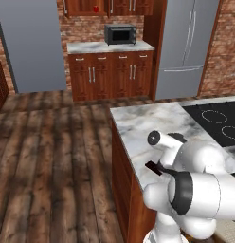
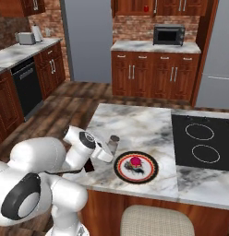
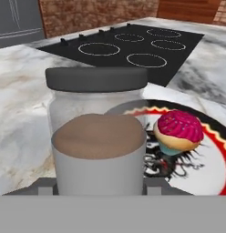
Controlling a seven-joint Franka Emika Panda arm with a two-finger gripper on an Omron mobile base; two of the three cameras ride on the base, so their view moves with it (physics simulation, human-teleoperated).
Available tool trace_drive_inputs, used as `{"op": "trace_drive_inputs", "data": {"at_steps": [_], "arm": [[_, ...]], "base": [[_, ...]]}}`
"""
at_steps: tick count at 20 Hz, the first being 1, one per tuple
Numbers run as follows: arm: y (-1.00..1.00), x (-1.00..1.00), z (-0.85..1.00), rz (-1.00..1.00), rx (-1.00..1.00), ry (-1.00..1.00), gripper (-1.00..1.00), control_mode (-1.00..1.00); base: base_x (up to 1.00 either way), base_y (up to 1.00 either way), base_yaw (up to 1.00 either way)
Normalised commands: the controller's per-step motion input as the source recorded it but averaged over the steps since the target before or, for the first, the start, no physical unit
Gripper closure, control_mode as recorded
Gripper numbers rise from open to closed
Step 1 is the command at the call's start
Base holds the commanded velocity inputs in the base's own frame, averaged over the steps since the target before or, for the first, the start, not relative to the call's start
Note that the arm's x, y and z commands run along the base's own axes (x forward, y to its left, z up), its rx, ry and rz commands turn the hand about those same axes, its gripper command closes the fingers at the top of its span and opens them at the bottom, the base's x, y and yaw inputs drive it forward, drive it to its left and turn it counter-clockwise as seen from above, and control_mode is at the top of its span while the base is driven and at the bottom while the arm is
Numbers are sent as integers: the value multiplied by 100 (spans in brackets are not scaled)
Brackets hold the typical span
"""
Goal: Take the cinnamon bottle from the cabinet and place it on the dining table, next to the plate with the cupcake. Then take the chocolate from the dining counter and place it on the cupcake plate.
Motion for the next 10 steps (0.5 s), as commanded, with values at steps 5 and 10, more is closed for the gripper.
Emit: {"op": "trace_drive_inputs", "data": {"at_steps": [5,10], "arm": [[-4,26,-2,10,-2,0,100,-100],[-10,32,0,5,0,0,100,-100]], "base": [[0,0,0],[0,0,0]]}}
